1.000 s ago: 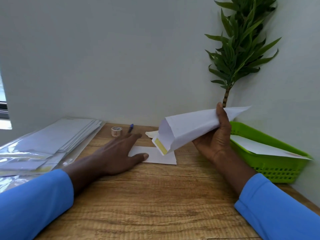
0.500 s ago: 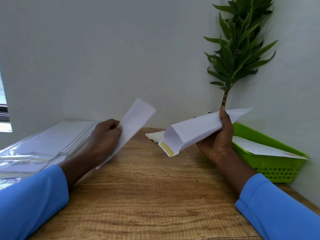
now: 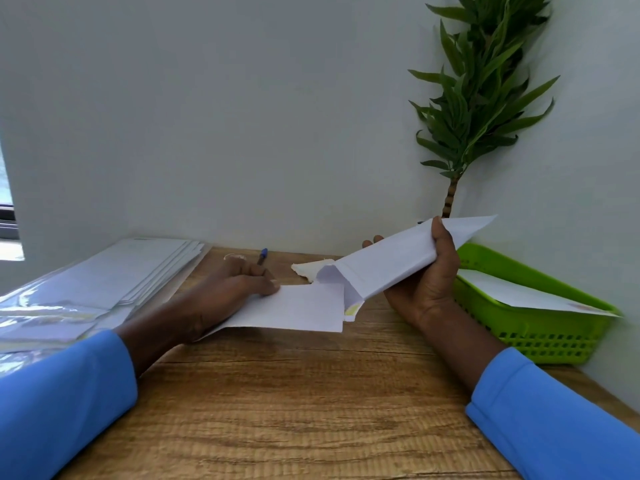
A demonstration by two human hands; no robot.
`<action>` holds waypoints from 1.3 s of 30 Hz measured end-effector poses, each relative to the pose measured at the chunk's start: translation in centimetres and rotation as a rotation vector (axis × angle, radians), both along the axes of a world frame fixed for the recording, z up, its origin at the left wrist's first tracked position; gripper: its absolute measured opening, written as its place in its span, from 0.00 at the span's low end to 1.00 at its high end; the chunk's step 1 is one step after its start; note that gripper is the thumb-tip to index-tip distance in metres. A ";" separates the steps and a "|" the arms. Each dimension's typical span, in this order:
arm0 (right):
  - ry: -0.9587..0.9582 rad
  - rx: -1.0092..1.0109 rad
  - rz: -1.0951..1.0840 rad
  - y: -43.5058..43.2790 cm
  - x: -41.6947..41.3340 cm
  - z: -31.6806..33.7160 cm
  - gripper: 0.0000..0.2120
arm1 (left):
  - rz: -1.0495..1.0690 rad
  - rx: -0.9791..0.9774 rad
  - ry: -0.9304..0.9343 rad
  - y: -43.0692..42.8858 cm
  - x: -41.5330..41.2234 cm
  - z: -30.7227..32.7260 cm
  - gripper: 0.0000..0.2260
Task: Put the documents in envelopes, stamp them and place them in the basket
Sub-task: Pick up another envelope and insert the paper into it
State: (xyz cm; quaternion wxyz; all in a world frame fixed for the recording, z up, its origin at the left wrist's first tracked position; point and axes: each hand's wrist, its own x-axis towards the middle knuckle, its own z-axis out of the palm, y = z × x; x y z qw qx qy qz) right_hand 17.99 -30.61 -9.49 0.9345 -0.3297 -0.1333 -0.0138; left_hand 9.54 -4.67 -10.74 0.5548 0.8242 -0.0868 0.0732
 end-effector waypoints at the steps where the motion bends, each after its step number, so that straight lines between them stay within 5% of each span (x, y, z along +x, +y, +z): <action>1: -0.002 -0.005 0.010 0.1 0.0 -0.1 0.29 | 0.010 -0.002 0.010 -0.1 -0.1 0.1 0.20; 9: -0.035 0.002 0.060 1.0 -0.2 -0.3 0.30 | 0.097 -0.019 0.043 -0.4 -0.5 0.2 0.22; 17: 0.010 -0.096 -0.009 2.6 -0.9 -1.1 0.29 | 0.096 0.049 -0.079 -1.6 -0.1 -0.5 0.08; 22: 0.025 -0.017 -0.100 1.7 -0.4 -0.5 0.18 | 0.082 0.535 -0.190 0.2 -0.9 1.0 0.21; 29: 0.060 0.004 -0.186 0.7 -0.4 0.0 0.22 | 0.156 0.518 -0.095 3.3 -1.7 2.4 0.23; 39: 0.080 0.029 -0.179 0.5 -0.7 0.3 0.20 | -0.091 0.356 0.193 3.3 -0.7 1.6 0.33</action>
